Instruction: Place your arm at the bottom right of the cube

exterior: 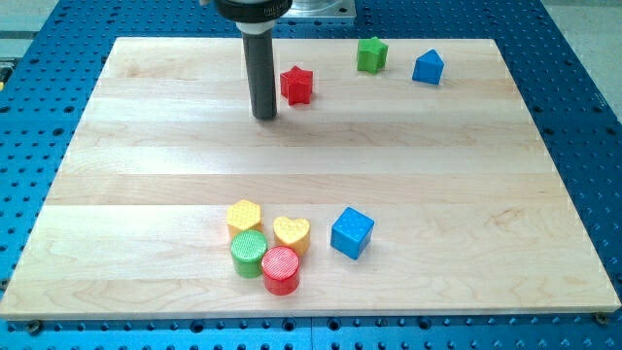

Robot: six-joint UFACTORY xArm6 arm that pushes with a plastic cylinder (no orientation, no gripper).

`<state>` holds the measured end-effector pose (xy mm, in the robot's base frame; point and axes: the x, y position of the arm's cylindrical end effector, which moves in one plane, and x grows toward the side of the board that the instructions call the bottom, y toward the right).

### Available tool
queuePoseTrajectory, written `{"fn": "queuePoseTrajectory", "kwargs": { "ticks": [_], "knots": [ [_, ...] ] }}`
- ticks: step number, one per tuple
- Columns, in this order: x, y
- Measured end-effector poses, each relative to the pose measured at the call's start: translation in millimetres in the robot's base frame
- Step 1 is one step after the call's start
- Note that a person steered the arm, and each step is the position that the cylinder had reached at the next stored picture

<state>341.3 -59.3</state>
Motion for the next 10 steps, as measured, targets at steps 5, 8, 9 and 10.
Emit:
{"fn": "queuePoseTrajectory", "kwargs": {
  "ticks": [5, 8, 9, 10],
  "knots": [
    [-10.1, 107.3],
    [100.9, 199.3],
    [183.1, 220.7],
    [224.6, 191.8]
  ]
}}
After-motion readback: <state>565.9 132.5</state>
